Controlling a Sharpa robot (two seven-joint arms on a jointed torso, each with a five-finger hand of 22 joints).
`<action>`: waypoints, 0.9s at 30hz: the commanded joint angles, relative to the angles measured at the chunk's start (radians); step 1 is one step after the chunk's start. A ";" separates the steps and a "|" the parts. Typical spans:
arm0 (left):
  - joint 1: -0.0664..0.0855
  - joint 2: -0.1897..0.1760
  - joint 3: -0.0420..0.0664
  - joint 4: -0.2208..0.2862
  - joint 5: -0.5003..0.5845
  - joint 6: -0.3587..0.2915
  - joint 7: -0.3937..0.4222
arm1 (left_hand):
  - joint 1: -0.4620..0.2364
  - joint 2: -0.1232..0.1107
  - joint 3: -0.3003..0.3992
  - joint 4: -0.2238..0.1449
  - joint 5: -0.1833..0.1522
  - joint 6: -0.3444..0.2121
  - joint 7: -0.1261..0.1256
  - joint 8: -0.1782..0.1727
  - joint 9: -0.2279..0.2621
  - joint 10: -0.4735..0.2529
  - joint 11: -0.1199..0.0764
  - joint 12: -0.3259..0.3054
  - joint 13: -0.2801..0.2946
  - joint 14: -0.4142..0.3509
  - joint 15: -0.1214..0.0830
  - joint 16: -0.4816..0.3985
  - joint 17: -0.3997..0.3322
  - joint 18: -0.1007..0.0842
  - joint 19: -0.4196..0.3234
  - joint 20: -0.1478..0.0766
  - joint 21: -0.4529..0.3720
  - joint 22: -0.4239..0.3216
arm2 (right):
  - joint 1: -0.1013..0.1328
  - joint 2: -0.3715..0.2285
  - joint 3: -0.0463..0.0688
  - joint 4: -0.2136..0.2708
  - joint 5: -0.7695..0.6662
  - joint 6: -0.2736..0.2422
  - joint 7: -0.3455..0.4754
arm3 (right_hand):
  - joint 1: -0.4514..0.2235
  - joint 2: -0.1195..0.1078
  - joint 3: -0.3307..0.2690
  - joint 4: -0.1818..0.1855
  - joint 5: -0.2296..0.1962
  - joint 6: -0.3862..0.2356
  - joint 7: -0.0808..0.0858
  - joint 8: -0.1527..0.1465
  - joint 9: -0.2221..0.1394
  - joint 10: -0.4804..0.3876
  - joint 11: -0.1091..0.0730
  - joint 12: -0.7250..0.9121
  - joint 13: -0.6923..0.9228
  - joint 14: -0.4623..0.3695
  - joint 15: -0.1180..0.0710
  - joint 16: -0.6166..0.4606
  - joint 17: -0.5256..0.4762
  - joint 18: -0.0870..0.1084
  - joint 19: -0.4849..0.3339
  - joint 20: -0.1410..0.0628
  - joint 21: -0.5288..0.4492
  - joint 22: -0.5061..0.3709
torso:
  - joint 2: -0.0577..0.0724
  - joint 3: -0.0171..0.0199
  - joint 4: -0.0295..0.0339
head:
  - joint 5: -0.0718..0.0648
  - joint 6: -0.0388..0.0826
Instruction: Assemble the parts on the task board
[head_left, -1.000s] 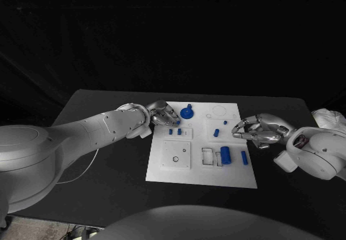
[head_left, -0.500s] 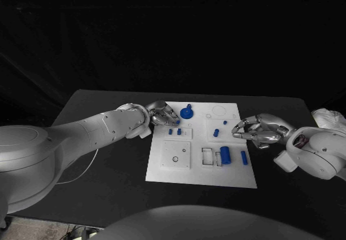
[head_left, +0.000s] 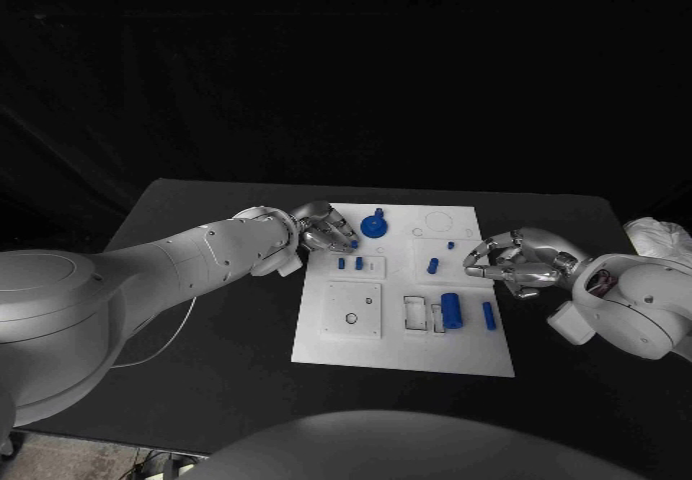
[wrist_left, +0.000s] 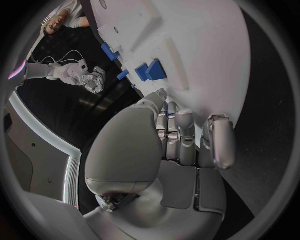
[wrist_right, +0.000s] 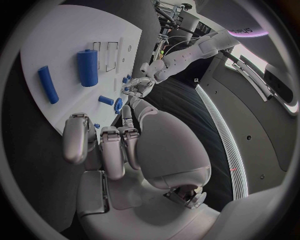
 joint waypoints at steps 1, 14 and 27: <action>-0.011 -0.006 -0.007 -0.006 -0.021 0.032 -0.083 | 0.008 0.009 -0.006 -0.003 0.009 -0.001 0.009 0.006 0.002 -0.005 0.009 0.002 0.000 0.016 -0.004 0.021 0.024 0.010 0.010 0.002 0.019 0.207 | -0.001 0.001 0.000 0.000 -0.001 0.021 -0.001 | 0.009 0.000 -0.003 -0.004 -0.003 0.007 0.000 -0.004 -0.001 0.042 -0.007 -0.005 0.192 0.095 -0.009 -0.004 0.248 -0.003 -0.007 0.001 -0.006 0.165 | 0.000 -0.0001 -0.0002 | 0.001 0.000; -0.013 -0.005 -0.007 -0.003 -0.021 0.042 -0.099 | 0.013 0.005 -0.021 -0.006 -0.015 -0.032 0.016 -0.005 -0.001 -0.033 0.019 -0.004 -0.003 0.002 -0.004 0.012 -0.001 0.014 0.001 0.003 0.004 0.203 | -0.001 0.001 0.000 -0.001 -0.001 0.025 -0.003 | 0.010 0.000 -0.003 -0.004 -0.003 0.008 0.000 -0.004 -0.001 0.042 -0.007 -0.005 0.192 0.095 -0.009 -0.004 0.248 -0.002 -0.008 0.000 -0.007 0.165 | 0.000 0.0001 -0.0002 | 0.000 0.000; -0.014 -0.003 -0.007 -0.005 -0.023 0.056 -0.097 | 0.011 -0.021 -0.067 0.008 -0.086 -0.196 0.006 -0.083 -0.043 -0.123 0.016 -0.007 -0.004 -0.019 0.000 0.006 -0.034 0.018 -0.011 0.008 -0.010 0.198 | -0.001 0.000 0.000 0.000 -0.002 0.030 -0.007 | 0.013 0.001 -0.003 -0.006 -0.003 0.011 -0.001 -0.003 -0.001 0.042 -0.008 -0.006 0.192 0.095 -0.009 -0.004 0.248 -0.002 -0.008 0.000 -0.007 0.165 | 0.000 0.0002 0.0001 | 0.002 0.000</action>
